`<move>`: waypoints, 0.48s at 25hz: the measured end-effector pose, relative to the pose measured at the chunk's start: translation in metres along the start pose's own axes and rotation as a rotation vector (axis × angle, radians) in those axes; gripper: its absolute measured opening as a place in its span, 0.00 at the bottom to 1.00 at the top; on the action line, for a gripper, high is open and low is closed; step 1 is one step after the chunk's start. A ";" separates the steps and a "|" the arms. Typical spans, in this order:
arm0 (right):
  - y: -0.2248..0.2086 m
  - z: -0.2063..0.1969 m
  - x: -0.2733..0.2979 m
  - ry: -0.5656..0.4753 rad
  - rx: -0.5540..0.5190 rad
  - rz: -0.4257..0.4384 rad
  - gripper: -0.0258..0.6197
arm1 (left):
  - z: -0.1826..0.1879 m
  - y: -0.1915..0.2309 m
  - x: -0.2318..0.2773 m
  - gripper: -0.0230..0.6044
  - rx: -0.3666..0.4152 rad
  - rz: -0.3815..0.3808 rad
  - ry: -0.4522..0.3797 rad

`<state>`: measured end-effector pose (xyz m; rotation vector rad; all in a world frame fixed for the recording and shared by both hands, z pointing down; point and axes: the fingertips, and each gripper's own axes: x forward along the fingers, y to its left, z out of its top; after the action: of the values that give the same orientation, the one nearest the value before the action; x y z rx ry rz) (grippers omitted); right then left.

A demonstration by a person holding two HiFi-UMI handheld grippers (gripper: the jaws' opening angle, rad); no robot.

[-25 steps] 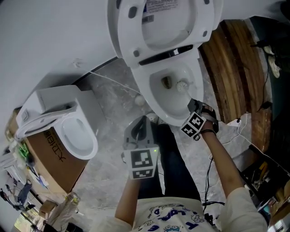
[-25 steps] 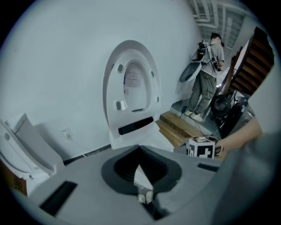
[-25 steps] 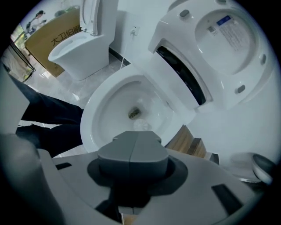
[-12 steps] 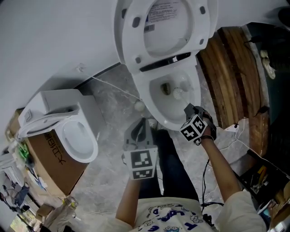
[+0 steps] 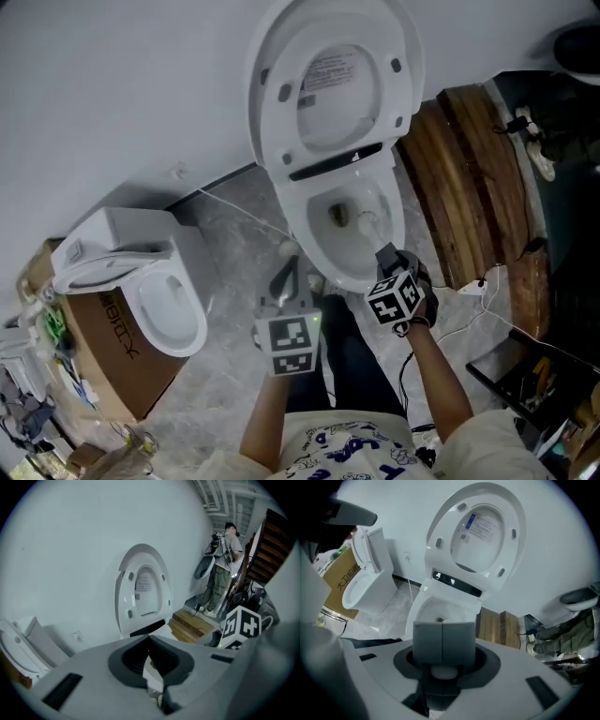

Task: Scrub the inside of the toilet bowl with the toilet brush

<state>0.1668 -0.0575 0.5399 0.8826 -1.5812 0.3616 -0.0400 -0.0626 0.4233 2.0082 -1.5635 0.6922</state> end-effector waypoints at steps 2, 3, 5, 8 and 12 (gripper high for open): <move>-0.002 0.006 -0.017 -0.037 0.061 -0.008 0.30 | 0.009 0.000 -0.007 0.04 0.006 0.005 -0.018; -0.004 0.008 -0.026 -0.057 0.094 -0.013 0.30 | 0.014 0.000 -0.011 0.04 0.009 0.007 -0.027; -0.010 0.016 -0.046 -0.103 0.156 -0.028 0.30 | 0.024 0.000 -0.018 0.04 0.017 0.012 -0.046; -0.021 0.031 -0.075 -0.180 0.236 -0.045 0.30 | 0.042 -0.001 -0.026 0.04 0.029 0.015 -0.079; -0.033 0.052 -0.115 -0.275 0.325 -0.061 0.30 | 0.070 -0.003 -0.040 0.04 0.038 0.018 -0.134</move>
<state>0.1515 -0.0767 0.4120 1.2712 -1.7710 0.4779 -0.0398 -0.0794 0.3444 2.1088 -1.6577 0.6098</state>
